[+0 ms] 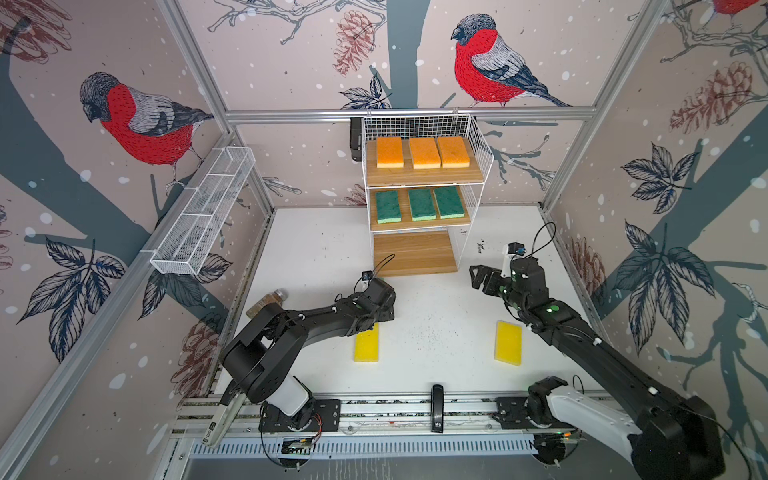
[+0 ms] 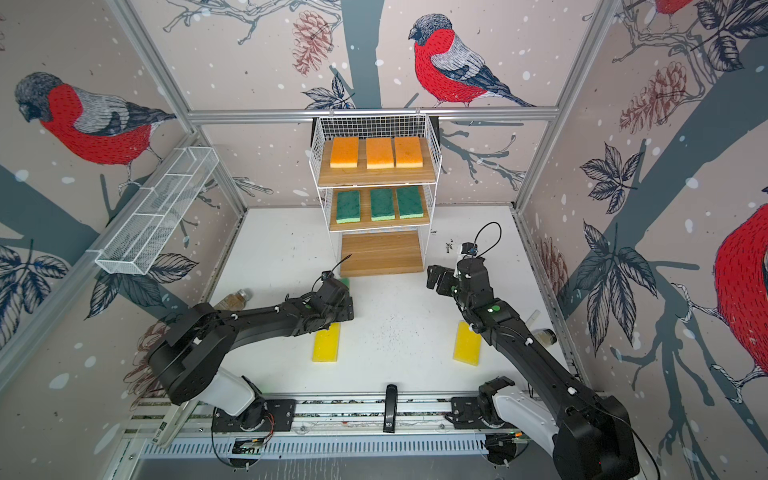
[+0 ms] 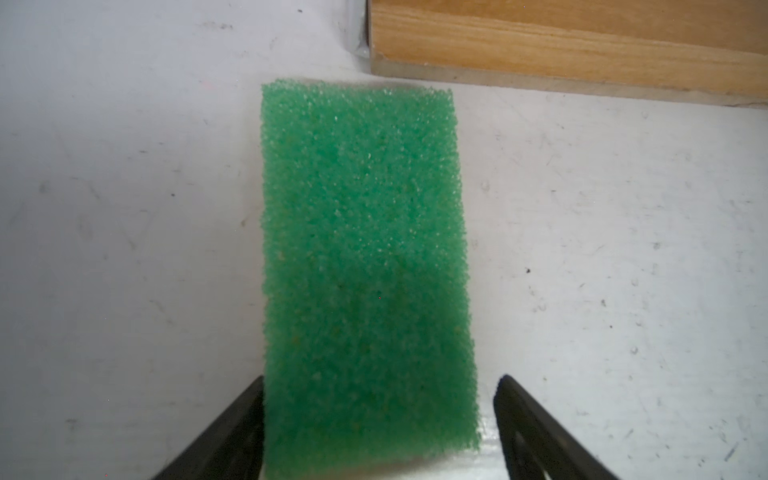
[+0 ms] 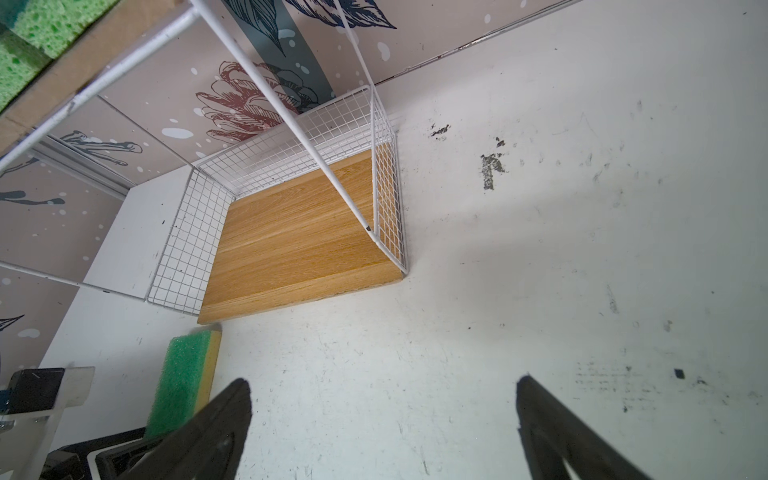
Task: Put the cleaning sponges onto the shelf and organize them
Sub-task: 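Close the left gripper on the bright green sponge's near end and lift it, then carry the green sponge with the left gripper toward the wooden bottom shelf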
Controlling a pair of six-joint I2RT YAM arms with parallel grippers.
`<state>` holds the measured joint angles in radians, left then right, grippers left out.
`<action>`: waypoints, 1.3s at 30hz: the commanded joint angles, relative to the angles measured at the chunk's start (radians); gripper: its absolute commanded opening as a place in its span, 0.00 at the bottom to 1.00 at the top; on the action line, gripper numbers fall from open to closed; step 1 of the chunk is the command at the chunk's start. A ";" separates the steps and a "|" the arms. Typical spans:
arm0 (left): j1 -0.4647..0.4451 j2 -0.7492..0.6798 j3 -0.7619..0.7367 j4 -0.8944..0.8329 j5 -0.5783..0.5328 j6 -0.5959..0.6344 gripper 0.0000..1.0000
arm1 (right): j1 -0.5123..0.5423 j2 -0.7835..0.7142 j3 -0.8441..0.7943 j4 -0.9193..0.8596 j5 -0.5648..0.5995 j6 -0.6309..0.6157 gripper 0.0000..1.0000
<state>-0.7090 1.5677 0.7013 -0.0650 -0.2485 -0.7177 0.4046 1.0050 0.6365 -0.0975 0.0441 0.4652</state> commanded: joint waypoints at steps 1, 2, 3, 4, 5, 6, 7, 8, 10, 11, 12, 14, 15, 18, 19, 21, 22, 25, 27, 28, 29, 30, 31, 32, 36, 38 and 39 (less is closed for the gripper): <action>0.001 0.010 0.010 0.007 -0.019 -0.023 0.82 | -0.004 -0.001 -0.006 0.025 -0.001 -0.017 0.99; 0.001 0.011 0.011 0.007 -0.017 -0.025 0.82 | -0.004 -0.002 -0.009 0.025 -0.002 -0.019 0.99; 0.000 0.011 0.010 0.008 -0.017 -0.029 0.81 | -0.006 -0.003 -0.011 0.026 -0.004 -0.019 0.99; 0.001 0.011 0.010 0.007 -0.017 -0.031 0.81 | -0.007 -0.002 -0.012 0.025 -0.007 -0.020 0.99; 0.001 0.012 0.012 0.005 -0.021 -0.033 0.81 | -0.010 -0.003 -0.014 0.026 -0.009 -0.022 0.99; 0.000 0.014 0.013 0.000 -0.021 -0.035 0.80 | -0.011 -0.004 -0.014 0.025 -0.010 -0.021 0.99; 0.001 0.019 0.016 -0.006 -0.024 -0.035 0.80 | -0.013 -0.003 -0.015 0.027 -0.013 -0.023 0.99; 0.000 0.025 0.019 -0.012 -0.027 -0.038 0.79 | -0.014 -0.006 -0.016 0.027 -0.014 -0.023 0.99; -0.004 0.039 0.031 -0.030 -0.033 -0.043 0.78 | -0.016 -0.009 -0.017 0.029 -0.018 -0.024 0.99; -0.007 0.045 0.036 -0.037 -0.038 -0.046 0.78 | -0.018 -0.011 -0.018 0.028 -0.020 -0.026 0.99; -0.012 0.053 0.040 -0.045 -0.045 -0.048 0.78 | -0.020 -0.012 -0.019 0.028 -0.021 -0.027 0.99; -0.019 0.064 0.051 -0.059 -0.059 -0.052 0.78 | -0.024 -0.017 -0.021 0.027 -0.023 -0.029 1.00; -0.021 0.069 0.056 -0.066 -0.063 -0.055 0.77 | -0.027 -0.019 -0.023 0.027 -0.025 -0.030 1.00; -0.024 0.075 0.065 -0.085 -0.074 -0.062 0.77 | -0.035 -0.027 -0.028 0.026 -0.036 -0.032 1.00; -0.024 0.074 0.068 -0.090 -0.076 -0.063 0.77 | -0.038 -0.030 -0.029 0.026 -0.039 -0.033 1.00; -0.026 0.074 0.071 -0.096 -0.077 -0.065 0.76 | -0.045 -0.037 -0.032 0.025 -0.041 -0.034 1.00; -0.027 0.075 0.071 -0.098 -0.078 -0.063 0.75 | -0.047 -0.041 -0.034 0.025 -0.042 -0.036 1.00; -0.026 0.085 0.075 -0.105 -0.077 -0.063 0.74 | -0.053 -0.050 -0.040 0.026 -0.049 -0.036 1.00; -0.026 0.096 0.081 -0.114 -0.079 -0.064 0.72 | -0.056 -0.053 -0.043 0.027 -0.054 -0.036 1.00; -0.027 0.103 0.082 -0.118 -0.080 -0.064 0.70 | -0.058 -0.055 -0.044 0.026 -0.056 -0.036 1.00; -0.027 0.108 0.084 -0.120 -0.082 -0.064 0.70 | -0.061 -0.057 -0.046 0.027 -0.056 -0.037 1.00; -0.028 0.111 0.086 -0.122 -0.085 -0.064 0.69 | -0.064 -0.058 -0.049 0.027 -0.056 -0.039 1.00; -0.031 0.111 0.086 -0.123 -0.085 -0.065 0.68 | -0.065 -0.060 -0.052 0.029 -0.056 -0.038 1.00; -0.032 0.111 0.087 -0.124 -0.086 -0.064 0.67 | -0.067 -0.061 -0.055 0.030 -0.056 -0.039 1.00; -0.038 0.090 0.089 -0.134 -0.092 -0.062 0.66 | -0.076 -0.060 -0.063 0.033 -0.066 -0.039 1.00; -0.041 0.077 0.091 -0.146 -0.096 -0.062 0.66 | -0.080 -0.062 -0.064 0.027 -0.070 -0.040 1.00; -0.043 0.070 0.094 -0.149 -0.097 -0.060 0.66 | -0.081 -0.067 -0.066 0.025 -0.072 -0.042 1.00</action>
<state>-0.7464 1.6512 0.7891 -0.1524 -0.3576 -0.7780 0.3271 0.9466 0.5732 -0.0975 -0.0135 0.4397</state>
